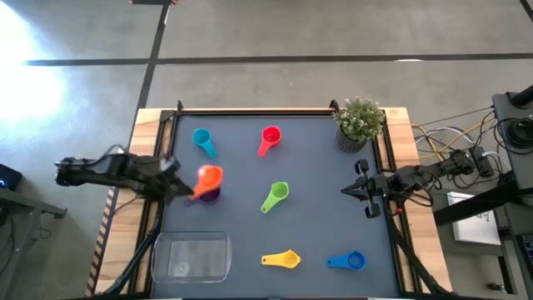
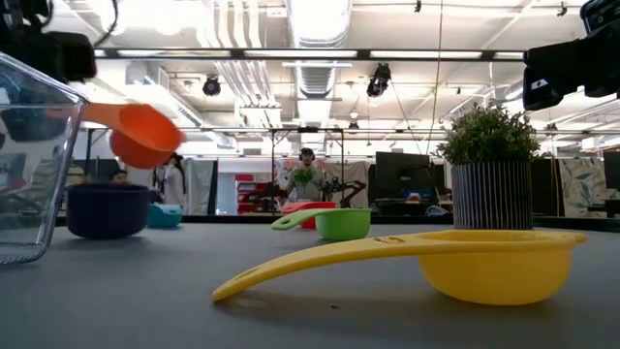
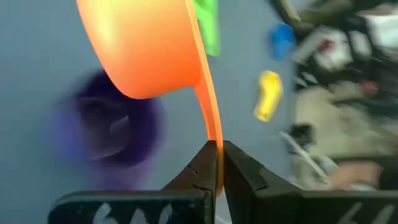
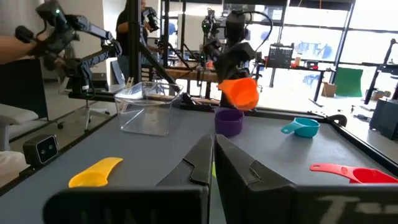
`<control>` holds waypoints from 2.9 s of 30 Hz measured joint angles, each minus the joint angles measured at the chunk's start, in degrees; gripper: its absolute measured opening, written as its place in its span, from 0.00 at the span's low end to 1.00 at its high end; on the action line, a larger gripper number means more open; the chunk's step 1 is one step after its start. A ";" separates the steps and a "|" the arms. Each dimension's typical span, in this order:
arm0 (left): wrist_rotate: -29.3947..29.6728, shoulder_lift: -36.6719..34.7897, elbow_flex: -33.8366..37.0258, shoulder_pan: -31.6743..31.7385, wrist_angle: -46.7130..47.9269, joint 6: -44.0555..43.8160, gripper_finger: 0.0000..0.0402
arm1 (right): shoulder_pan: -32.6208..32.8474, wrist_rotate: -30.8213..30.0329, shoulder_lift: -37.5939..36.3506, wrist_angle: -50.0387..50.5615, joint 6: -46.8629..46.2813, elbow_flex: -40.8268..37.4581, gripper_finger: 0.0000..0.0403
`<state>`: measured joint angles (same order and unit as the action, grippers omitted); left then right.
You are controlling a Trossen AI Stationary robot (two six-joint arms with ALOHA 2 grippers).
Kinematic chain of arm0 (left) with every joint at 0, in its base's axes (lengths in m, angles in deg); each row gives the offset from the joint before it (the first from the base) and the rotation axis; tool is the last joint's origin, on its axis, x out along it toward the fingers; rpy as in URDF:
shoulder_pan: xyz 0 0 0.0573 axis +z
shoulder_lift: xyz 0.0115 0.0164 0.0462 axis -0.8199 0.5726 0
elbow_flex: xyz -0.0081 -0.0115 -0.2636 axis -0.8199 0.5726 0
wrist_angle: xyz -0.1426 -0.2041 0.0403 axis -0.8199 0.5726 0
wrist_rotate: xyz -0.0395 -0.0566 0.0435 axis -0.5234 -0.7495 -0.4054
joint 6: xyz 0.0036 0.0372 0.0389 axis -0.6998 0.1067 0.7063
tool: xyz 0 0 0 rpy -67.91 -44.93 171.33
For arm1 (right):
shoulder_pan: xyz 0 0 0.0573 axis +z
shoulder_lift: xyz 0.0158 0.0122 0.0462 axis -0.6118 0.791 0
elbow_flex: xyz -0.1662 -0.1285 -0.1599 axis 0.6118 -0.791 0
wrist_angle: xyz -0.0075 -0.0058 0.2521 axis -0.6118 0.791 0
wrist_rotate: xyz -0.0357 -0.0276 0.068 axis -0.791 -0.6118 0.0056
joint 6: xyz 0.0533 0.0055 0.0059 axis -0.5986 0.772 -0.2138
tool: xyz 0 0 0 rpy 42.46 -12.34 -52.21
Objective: Nest measuring cups in basket
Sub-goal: Stack the orange measuring cup on top of the violet measuring cup
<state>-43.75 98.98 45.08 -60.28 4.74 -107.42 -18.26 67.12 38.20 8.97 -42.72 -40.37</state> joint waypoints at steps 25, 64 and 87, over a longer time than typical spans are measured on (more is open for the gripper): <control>-0.73 -6.87 -2.91 0.00 6.96 2.39 0.00 | 0.00 0.01 0.00 0.02 0.00 0.00 0.02; -8.52 -1.73 6.73 0.00 -0.38 -14.16 0.06 | 0.00 0.00 0.00 0.02 0.00 0.00 0.02; -3.56 -0.54 -0.49 0.00 1.56 -5.21 0.32 | 0.00 -0.01 0.00 0.02 0.00 0.00 0.02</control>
<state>-47.31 98.44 44.59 -60.29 6.30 -112.63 -18.26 67.11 38.20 8.99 -42.72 -40.37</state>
